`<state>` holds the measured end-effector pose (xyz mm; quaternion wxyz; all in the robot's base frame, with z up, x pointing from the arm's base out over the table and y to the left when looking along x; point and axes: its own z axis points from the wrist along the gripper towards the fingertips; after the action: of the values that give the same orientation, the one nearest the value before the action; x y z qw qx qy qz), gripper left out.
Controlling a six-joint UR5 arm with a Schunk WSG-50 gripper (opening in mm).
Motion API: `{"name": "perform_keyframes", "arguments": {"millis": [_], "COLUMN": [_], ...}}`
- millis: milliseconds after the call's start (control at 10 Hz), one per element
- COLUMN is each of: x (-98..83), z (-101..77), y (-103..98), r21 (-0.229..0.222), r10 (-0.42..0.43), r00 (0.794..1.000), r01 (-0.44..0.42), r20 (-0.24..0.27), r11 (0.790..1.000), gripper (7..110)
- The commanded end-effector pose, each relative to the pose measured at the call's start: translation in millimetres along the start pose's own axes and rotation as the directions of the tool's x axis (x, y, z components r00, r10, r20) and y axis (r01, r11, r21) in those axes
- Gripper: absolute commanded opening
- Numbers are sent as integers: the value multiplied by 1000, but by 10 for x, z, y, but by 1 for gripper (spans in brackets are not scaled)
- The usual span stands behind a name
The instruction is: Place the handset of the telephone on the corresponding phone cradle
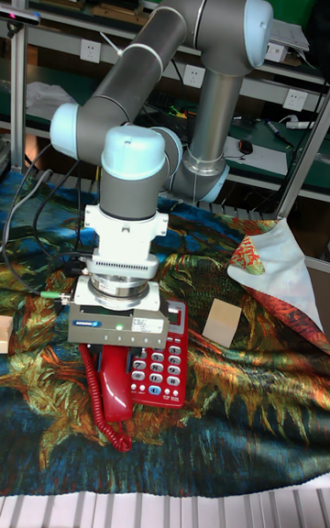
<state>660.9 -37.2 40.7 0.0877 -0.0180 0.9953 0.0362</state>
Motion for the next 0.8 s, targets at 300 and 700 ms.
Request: {"name": "perform_keyframes", "arguments": {"millis": [300,700], "x": [-55,-49], "z": [34,29], "y": [22,13], "r21": [-76,-71], "r10": [-68,-69], "r00": [996,996], "r01": [72,73], "r20": [59,59], "r11": [994,995], "gripper": [88,88]}}
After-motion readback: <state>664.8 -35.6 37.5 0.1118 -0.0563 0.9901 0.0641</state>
